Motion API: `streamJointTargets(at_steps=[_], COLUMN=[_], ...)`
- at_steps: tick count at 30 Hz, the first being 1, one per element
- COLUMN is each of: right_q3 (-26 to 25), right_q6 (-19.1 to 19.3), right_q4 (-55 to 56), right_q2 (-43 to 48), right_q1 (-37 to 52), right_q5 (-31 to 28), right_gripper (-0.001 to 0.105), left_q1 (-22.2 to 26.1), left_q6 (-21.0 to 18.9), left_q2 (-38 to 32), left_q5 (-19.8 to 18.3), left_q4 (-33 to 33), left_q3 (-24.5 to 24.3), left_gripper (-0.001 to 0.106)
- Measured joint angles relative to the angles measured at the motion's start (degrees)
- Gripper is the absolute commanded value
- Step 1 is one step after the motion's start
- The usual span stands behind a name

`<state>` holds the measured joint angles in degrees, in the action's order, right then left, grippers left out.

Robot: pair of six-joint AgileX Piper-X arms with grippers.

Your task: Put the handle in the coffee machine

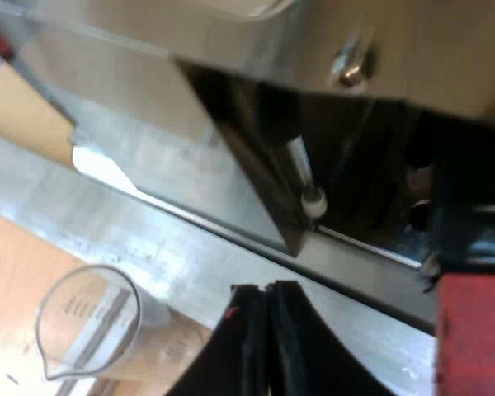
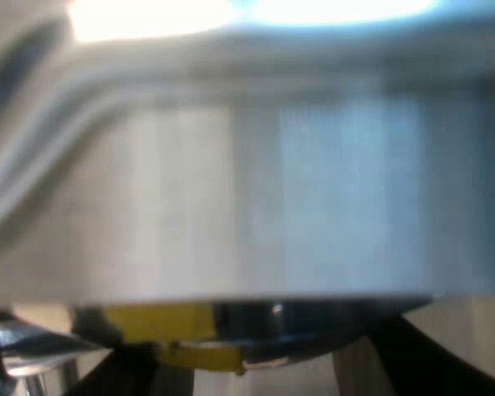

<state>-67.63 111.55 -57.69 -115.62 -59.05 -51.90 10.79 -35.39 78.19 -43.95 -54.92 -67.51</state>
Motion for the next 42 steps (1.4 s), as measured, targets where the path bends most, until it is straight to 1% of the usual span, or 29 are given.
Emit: streamJointTargets(at_steps=[1, 2, 3, 5, 10, 12, 16, 18, 23, 25, 27, 29, 33, 37, 42], right_q3=[0.0, 0.0, 0.0, 0.0, 0.0, 0.0, 0.0, 0.0, 0.0, 0.0, 0.0, 0.0, 0.0, 0.0, 0.2], right_q6=[0.0, 0.0, 0.0, 0.0, 0.0, 0.1, 0.1, 0.1, 0.3, 0.3, 0.3, 0.3, 0.3, 0.3, 2.3], right_q4=[0.0, 0.0, 0.0, 0.0, 0.0, 0.0, 0.0, 0.0, 0.0, 0.0, 0.0, 0.0, 0.0, 0.0, 0.0], right_q2=[0.0, 0.0, 0.0, 0.0, 0.0, 0.0, 0.0, 0.0, 0.0, 0.0, 0.0, 0.0, 0.0, 0.0, 0.0], right_q1=[0.0, 0.0, 0.0, 0.0, 0.0, 0.0, 0.0, 0.0, 0.0, 0.0, 0.0, 0.0, 0.0, 0.0, 0.0], right_q5=[0.0, 0.0, 0.0, 0.0, 0.0, 0.0, 0.0, -0.2, -0.2, -0.2, -0.2, -0.2, -0.2, -0.3, -1.5], right_gripper=[0.04, 0.04, 0.04, 0.04, 0.04, 0.04, 0.04, 0.04, 0.04, 0.04, 0.04, 0.04, 0.04, 0.04, 0.04], left_q1=[0.0, -0.2, -0.2, -0.5, -1.5, -3.0, -4.1, -4.8, -4.9, -4.9, -4.9, -4.9, -4.9, -4.9, -8.3], left_q6=[-0.8, -2.6, -2.7, -2.7, -2.7, -2.7, -2.5, -1.6, -1.7, -1.7, -1.7, -1.7, -1.7, -2.3, -2.8], left_q2=[0.4, 2.8, 3.7, 4.1, 4.2, 4.2, 4.2, 4.2, 4.2, 4.2, 4.2, 4.2, 4.2, 4.2, 4.2], left_q5=[1.6, 3.8, 5.2, 6.3, 7.1, 7.2, 7.9, 8.3, 8.5, 8.6, 8.5, 7.9, 5.3, 3.1, 2.9], left_q4=[0.9, 2.3, 2.3, 2.1, 0.7, -1.8, -4.4, -6.8, -9.9, -10.2, -12.3, -13.7, -17.0, -18.4, -20.2], left_q3=[0.0, 0.0, 0.0, 0.0, 0.0, -0.1, -0.1, -0.1, -0.1, -0.1, -0.1, -0.1, -0.1, -0.1, -0.1], left_gripper=[0.0, 0.0, 0.0, 0.0, 0.0, 0.0, 0.0, 0.0, 0.0, 0.0, 0.0, 0.0, 0.0, 0.0, 0.0])
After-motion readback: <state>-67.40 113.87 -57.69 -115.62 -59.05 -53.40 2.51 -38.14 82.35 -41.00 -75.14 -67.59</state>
